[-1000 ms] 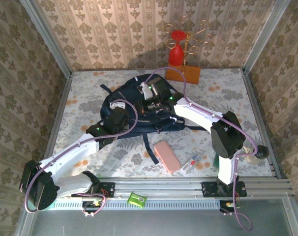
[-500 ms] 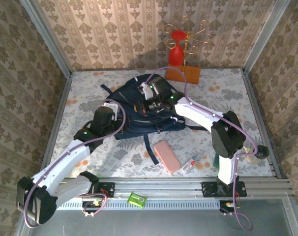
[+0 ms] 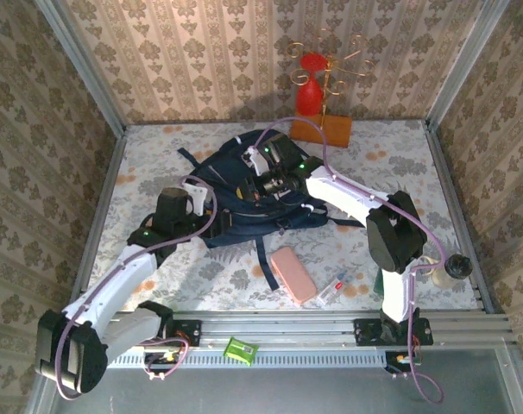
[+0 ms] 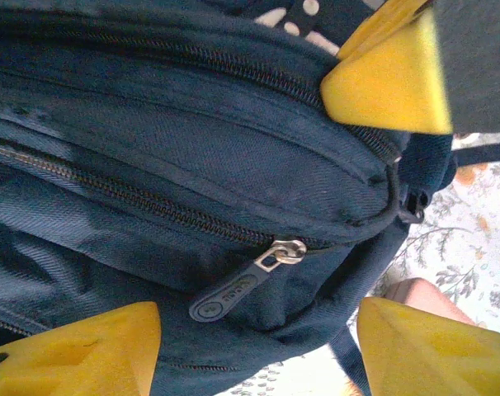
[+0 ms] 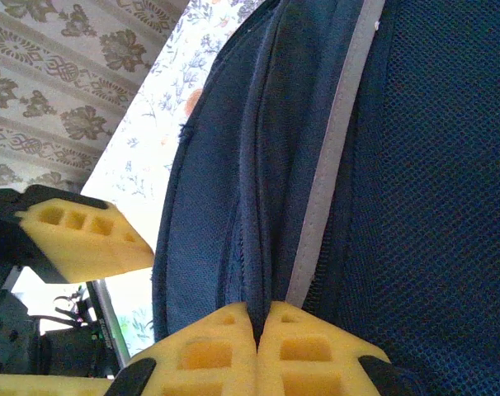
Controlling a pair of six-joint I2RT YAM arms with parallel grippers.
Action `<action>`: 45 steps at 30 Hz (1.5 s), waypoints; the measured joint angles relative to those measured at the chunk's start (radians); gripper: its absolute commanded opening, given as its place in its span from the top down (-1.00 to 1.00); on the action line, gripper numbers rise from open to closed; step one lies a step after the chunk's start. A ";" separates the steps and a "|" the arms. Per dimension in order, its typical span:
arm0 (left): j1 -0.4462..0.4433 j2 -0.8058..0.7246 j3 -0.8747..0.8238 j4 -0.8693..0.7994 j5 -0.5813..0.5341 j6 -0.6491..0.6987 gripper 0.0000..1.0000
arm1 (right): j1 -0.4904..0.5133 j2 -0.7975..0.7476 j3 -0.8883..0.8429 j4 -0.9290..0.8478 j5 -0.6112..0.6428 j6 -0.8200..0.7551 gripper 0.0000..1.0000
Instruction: Pack the student bag
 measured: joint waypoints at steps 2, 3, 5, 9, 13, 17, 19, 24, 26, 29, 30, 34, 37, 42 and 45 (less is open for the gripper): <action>0.005 0.031 0.000 0.002 0.000 0.014 -0.29 | 0.000 0.000 0.000 0.000 0.000 0.000 1.00; 0.008 0.043 0.000 0.002 0.000 0.019 -0.29 | 0.000 0.000 0.000 0.000 0.000 0.000 1.00; 0.010 0.062 0.000 0.009 0.002 0.032 -0.29 | 0.000 0.000 0.000 -0.002 0.000 0.000 1.00; 0.016 0.105 0.002 0.025 0.022 0.064 -0.29 | 0.000 0.002 0.006 -0.008 0.000 -0.003 1.00; 0.016 0.134 0.003 0.051 0.040 0.080 -0.22 | 0.000 0.002 0.006 -0.011 0.000 -0.004 1.00; 0.018 0.140 0.003 0.069 0.047 0.095 -0.03 | 0.000 0.003 0.010 -0.014 0.000 -0.004 1.00; 0.019 0.139 0.003 0.079 0.051 0.100 0.02 | 0.000 0.003 0.011 -0.014 0.000 -0.004 1.00; 0.019 0.125 -0.011 0.110 0.060 0.102 0.20 | -0.003 0.003 0.011 -0.014 0.000 -0.003 1.00; 0.022 0.115 -0.023 0.121 0.061 0.102 0.29 | -0.003 0.004 0.011 -0.014 -0.001 -0.003 1.00; 0.023 0.108 -0.036 0.137 0.064 0.102 0.41 | -0.003 0.006 0.013 -0.015 -0.001 -0.003 1.00; 0.023 0.108 -0.037 0.138 0.067 0.102 0.45 | -0.003 0.008 0.017 -0.016 -0.002 -0.003 1.00; 0.023 0.106 -0.039 0.147 0.079 0.102 0.56 | -0.003 0.011 0.019 -0.018 -0.004 -0.003 1.00; 0.023 0.090 -0.050 0.156 0.080 0.101 0.60 | -0.003 0.011 0.019 -0.018 -0.004 -0.003 1.00; 0.022 0.061 -0.062 0.156 0.064 0.084 0.74 | -0.003 0.011 0.019 -0.020 -0.004 -0.004 1.00; 0.021 0.039 -0.076 0.156 0.051 0.063 0.89 | -0.003 0.011 0.019 -0.026 -0.004 -0.017 1.00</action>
